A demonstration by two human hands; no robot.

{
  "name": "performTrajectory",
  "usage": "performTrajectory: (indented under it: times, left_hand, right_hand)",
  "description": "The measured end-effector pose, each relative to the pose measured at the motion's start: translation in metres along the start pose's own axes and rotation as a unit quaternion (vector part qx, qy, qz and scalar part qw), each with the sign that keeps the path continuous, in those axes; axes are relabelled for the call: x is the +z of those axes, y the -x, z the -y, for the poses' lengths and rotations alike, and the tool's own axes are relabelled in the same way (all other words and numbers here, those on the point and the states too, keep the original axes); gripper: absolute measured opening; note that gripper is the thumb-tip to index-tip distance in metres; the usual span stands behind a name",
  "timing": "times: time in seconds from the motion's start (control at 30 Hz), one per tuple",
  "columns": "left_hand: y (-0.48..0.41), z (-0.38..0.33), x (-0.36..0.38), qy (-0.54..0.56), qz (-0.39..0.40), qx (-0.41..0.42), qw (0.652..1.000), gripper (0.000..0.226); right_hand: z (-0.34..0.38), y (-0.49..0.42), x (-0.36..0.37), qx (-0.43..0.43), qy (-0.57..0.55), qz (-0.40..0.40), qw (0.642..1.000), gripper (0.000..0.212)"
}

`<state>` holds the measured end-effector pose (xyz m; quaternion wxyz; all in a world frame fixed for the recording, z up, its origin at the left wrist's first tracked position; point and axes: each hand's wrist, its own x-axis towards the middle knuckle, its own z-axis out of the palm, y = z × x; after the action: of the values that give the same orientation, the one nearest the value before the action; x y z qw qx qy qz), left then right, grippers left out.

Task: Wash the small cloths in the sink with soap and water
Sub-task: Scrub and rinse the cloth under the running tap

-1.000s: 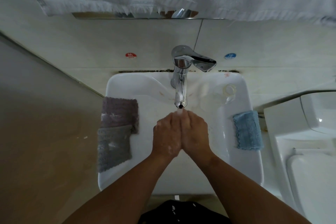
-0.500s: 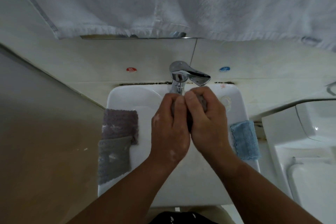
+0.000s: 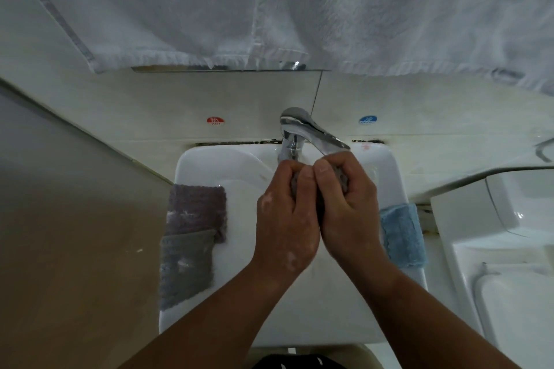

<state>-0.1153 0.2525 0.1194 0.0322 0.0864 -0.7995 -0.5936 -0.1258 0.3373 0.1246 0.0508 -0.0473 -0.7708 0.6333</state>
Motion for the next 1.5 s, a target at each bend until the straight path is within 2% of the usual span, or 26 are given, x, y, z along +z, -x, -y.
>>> performTrajectory:
  times: [0.1,0.2,0.4,0.53,0.63,0.73,0.87,0.97,1.07,1.2,1.33,1.5]
  left_hand:
    - [0.018,0.014,0.003,0.002,0.027,-0.027,0.999,0.035]
    - [0.04,0.034,0.005,-0.014,0.039,-0.068,0.997,0.035]
    - [0.055,0.06,0.006,0.027,0.111,-0.255,0.96,0.027]
    - [0.046,0.068,0.003,0.056,0.103,-0.29,0.95,0.025]
    - [0.043,0.077,0.001,0.071,0.094,-0.302,0.946,0.023]
    - [0.04,0.082,0.0,0.06,0.084,-0.289,0.952,0.021]
    - [0.035,0.084,0.0,0.102,0.042,-0.281,0.953,0.019]
    - [0.035,0.09,0.0,0.102,0.043,-0.263,0.958,0.016]
    - [0.037,0.098,-0.004,0.096,0.055,-0.25,0.962,0.016]
    - [0.039,0.104,-0.004,0.016,0.063,-0.183,0.981,0.017]
    - [0.041,0.105,0.001,-0.092,0.053,-0.062,0.992,0.013]
    - [0.035,0.098,0.001,-0.099,0.022,-0.028,0.994,0.039]
  right_hand:
    - [-0.019,0.021,-0.002,0.033,0.015,0.004,0.999,0.015]
    - [-0.039,0.047,-0.004,0.062,0.025,0.0,0.998,0.01]
    - [-0.071,0.06,0.004,0.153,0.078,-0.007,0.985,0.019]
    - [-0.08,0.057,0.007,0.151,0.078,0.061,0.984,0.015]
    - [-0.09,0.055,0.006,0.113,0.144,0.111,0.977,0.013]
    - [-0.098,0.054,0.006,0.081,0.193,0.127,0.97,0.023]
    - [-0.096,0.059,0.009,0.13,0.139,0.147,0.971,0.037]
    - [-0.094,0.058,0.009,0.154,0.107,0.163,0.969,0.032]
    - [-0.097,0.057,0.007,0.137,0.133,0.173,0.966,0.025]
    - [-0.103,0.058,0.01,0.079,0.181,0.14,0.97,0.021]
    - [-0.1,0.056,0.019,0.086,0.171,0.088,0.978,0.011]
    - [-0.096,0.048,0.024,0.093,0.152,0.063,0.982,0.027]
